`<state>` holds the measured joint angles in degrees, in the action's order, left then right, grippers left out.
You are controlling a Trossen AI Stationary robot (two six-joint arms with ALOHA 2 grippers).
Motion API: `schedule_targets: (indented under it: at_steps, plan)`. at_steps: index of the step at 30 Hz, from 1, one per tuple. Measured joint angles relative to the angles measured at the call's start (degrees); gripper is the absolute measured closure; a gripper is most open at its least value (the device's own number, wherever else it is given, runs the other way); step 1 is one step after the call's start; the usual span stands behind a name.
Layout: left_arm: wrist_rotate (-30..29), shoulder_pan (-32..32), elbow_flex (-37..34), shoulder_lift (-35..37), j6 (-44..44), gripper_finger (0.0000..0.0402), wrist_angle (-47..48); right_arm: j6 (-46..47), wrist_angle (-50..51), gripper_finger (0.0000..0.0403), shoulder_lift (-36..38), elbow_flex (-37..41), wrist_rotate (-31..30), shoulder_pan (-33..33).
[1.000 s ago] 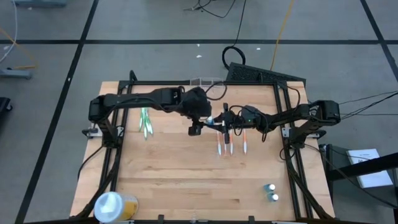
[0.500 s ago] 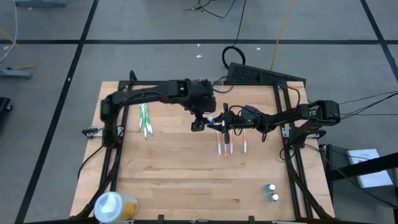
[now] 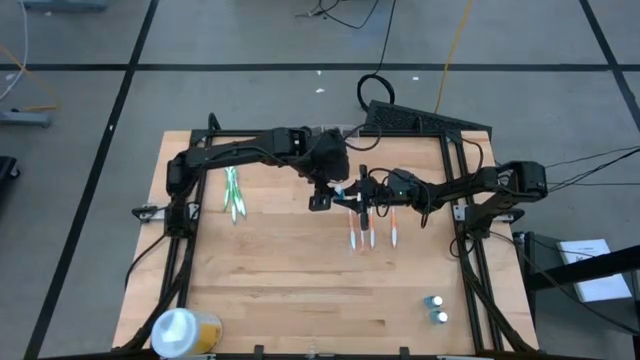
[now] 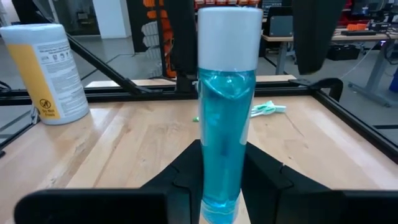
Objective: Pick & Place toothbrushing station
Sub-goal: Put the blue mouthwash into the transparent organizer
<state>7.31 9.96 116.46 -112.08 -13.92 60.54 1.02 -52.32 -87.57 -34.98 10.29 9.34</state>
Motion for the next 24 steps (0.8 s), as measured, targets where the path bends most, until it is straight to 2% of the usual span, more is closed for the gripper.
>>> schedule_targets:
  at_steps: [14, 18, 22, 24]
  plan:
    - [0.3, 0.0, 0.0, 0.4, 1.1, 0.0206, -0.1, -0.2, 0.3, 0.0327, 0.0, 0.0, 0.2, 0.0]
    - [0.8, 0.0, 0.0, 0.4, 2.3, 0.0237, -0.1, -0.1, 0.3, 0.0326, 0.0, 0.0, 0.1, 0.0]
    - [2.6, 0.0, 0.0, 0.4, 2.5, 0.0300, -0.1, -0.2, 0.3, 0.0326, 0.0, 0.0, 0.2, 0.0]
    - [2.9, 0.1, 0.0, 0.4, 2.5, 0.0310, -0.2, -0.2, 0.3, 0.0325, 0.0, 0.0, 0.2, 0.0]
